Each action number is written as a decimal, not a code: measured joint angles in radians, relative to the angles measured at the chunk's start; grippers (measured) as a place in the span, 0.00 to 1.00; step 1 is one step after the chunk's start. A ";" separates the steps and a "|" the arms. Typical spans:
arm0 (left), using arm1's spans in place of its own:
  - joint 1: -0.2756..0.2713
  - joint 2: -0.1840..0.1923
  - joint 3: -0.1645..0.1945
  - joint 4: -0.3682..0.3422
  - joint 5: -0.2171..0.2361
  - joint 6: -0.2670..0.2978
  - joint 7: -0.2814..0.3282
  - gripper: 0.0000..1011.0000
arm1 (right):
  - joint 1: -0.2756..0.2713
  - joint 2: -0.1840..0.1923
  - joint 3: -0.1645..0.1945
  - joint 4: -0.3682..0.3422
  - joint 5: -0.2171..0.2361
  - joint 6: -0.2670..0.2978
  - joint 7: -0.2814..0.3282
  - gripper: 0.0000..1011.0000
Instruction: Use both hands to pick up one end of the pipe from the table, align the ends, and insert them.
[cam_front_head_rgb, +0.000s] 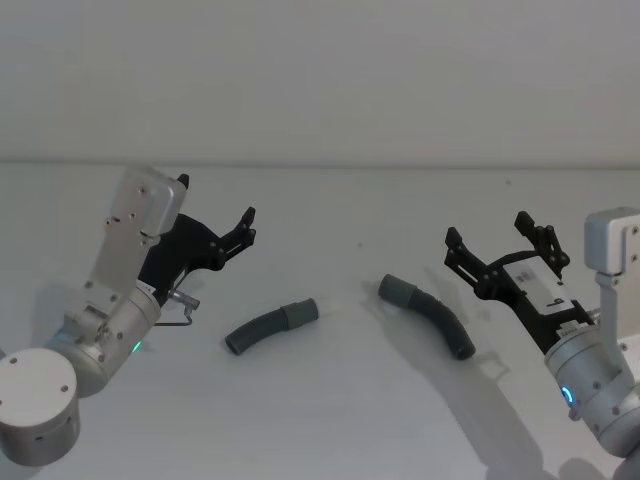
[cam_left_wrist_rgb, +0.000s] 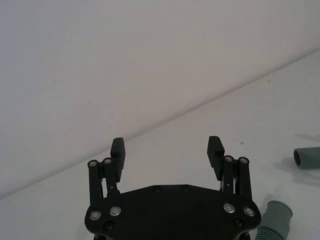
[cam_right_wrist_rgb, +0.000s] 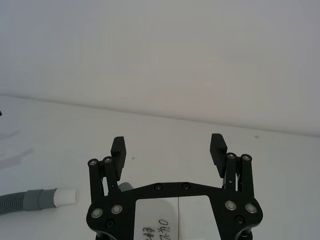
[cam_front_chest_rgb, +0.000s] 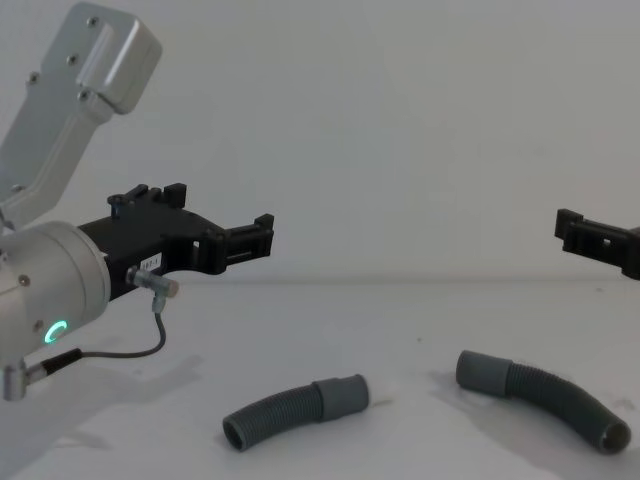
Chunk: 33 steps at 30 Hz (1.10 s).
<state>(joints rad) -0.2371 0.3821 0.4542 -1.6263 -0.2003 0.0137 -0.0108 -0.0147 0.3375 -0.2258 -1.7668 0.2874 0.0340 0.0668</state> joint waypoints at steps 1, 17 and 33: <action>0.000 0.000 0.000 0.000 0.000 0.000 0.000 0.99 | 0.000 0.000 0.000 0.000 0.000 0.000 0.000 0.99; 0.000 0.000 0.000 0.000 0.000 0.000 0.000 0.99 | 0.000 0.000 0.000 0.000 0.000 0.000 0.000 0.99; 0.000 0.000 0.000 0.000 0.000 0.000 0.000 0.99 | 0.000 0.000 0.000 0.000 0.000 0.000 0.000 0.99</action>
<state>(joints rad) -0.2371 0.3821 0.4543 -1.6262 -0.2004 0.0139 -0.0109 -0.0147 0.3375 -0.2258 -1.7668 0.2874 0.0340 0.0668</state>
